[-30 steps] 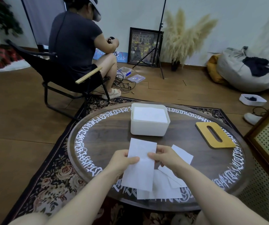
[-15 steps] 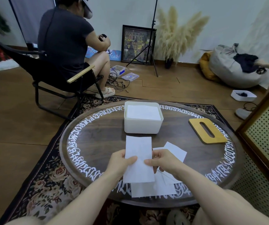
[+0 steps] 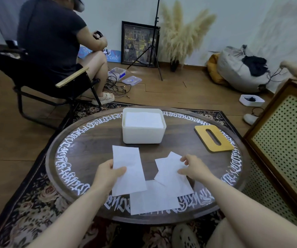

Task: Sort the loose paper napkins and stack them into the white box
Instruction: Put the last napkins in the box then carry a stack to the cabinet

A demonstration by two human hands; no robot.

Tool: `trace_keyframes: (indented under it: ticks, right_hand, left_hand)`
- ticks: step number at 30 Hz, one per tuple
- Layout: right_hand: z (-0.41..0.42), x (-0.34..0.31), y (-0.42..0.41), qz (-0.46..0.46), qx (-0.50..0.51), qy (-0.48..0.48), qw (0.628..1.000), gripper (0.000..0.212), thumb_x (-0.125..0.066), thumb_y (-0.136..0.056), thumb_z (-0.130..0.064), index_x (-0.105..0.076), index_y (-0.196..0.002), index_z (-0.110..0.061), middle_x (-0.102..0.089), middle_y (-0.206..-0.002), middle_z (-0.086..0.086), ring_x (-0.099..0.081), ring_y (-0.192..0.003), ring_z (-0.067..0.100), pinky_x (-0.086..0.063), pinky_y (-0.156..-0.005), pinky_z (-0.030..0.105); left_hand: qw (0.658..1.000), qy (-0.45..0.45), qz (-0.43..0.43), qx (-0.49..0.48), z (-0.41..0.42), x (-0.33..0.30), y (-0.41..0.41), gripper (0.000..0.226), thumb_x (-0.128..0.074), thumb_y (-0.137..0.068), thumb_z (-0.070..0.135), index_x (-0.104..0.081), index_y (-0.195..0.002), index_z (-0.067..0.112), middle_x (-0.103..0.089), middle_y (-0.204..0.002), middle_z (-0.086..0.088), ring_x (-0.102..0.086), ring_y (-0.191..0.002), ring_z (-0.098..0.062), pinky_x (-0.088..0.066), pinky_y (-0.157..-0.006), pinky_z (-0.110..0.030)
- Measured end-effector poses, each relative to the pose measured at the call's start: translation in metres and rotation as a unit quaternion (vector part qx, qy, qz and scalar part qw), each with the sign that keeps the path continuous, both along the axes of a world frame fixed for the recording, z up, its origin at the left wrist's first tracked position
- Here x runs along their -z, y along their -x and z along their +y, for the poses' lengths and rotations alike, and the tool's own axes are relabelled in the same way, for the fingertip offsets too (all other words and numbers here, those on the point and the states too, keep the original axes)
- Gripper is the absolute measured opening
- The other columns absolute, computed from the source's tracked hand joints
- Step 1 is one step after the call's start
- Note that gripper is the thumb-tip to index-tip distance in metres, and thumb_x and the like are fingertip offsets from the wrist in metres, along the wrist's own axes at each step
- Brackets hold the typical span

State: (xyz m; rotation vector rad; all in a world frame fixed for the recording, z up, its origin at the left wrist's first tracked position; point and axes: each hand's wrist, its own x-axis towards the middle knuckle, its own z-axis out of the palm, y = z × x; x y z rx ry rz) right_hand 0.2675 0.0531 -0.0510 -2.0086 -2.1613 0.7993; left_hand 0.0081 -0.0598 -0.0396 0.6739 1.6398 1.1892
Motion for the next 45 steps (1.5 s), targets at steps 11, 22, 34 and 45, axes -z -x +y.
trace_keyframes:
  ticks: [11,22,34,45]
  right_hand:
    - [0.025,0.008,-0.019,-0.031,0.060,0.021,0.998,0.065,-0.082,-0.071,-0.035,-0.050,-0.122,-0.010,-0.047,-0.127,0.009,-0.051,-0.112,0.026,-0.047,-0.091,0.038]
    - [0.021,0.006,-0.012,-0.012,0.079,0.017,0.997,0.038,-0.081,-0.068,-0.022,-0.052,-0.094,-0.017,-0.058,-0.095,0.000,-0.057,-0.089,0.018,-0.049,-0.072,0.033]
    - [0.016,-0.004,0.003,0.241,0.288,0.102,0.921,0.018,-0.072,-0.081,-0.001,-0.060,-0.095,-0.001,-0.057,-0.071,0.011,-0.045,-0.057,0.017,-0.037,-0.051,0.028]
    - [-0.010,-0.040,0.017,0.295,0.153,0.018,0.943,0.015,-0.055,-0.096,-0.009,-0.064,-0.084,-0.007,-0.053,-0.063,-0.002,-0.041,-0.051,0.008,-0.031,-0.049,0.020]
  left_hand:
    - [0.999,0.026,0.004,0.022,0.004,-0.001,-0.008,0.016,-0.061,-0.089,0.002,-0.063,-0.103,0.011,-0.069,-0.100,-0.009,-0.066,-0.088,-0.028,-0.054,-0.072,-0.038]
    - [0.999,0.040,0.003,0.033,0.004,-0.006,-0.011,0.017,-0.060,-0.091,0.004,-0.062,-0.105,0.013,-0.068,-0.103,-0.008,-0.064,-0.091,-0.027,-0.052,-0.072,-0.036]
    - [0.999,0.041,-0.001,0.029,0.003,-0.006,-0.011,0.017,-0.061,-0.090,0.001,-0.065,-0.104,0.010,-0.069,-0.104,-0.010,-0.065,-0.094,-0.030,-0.053,-0.084,-0.044]
    - [1.000,0.026,0.004,0.018,0.006,-0.005,-0.015,0.019,-0.060,-0.090,0.000,-0.061,-0.105,0.011,-0.066,-0.105,-0.009,-0.063,-0.097,-0.030,-0.052,-0.084,-0.043]
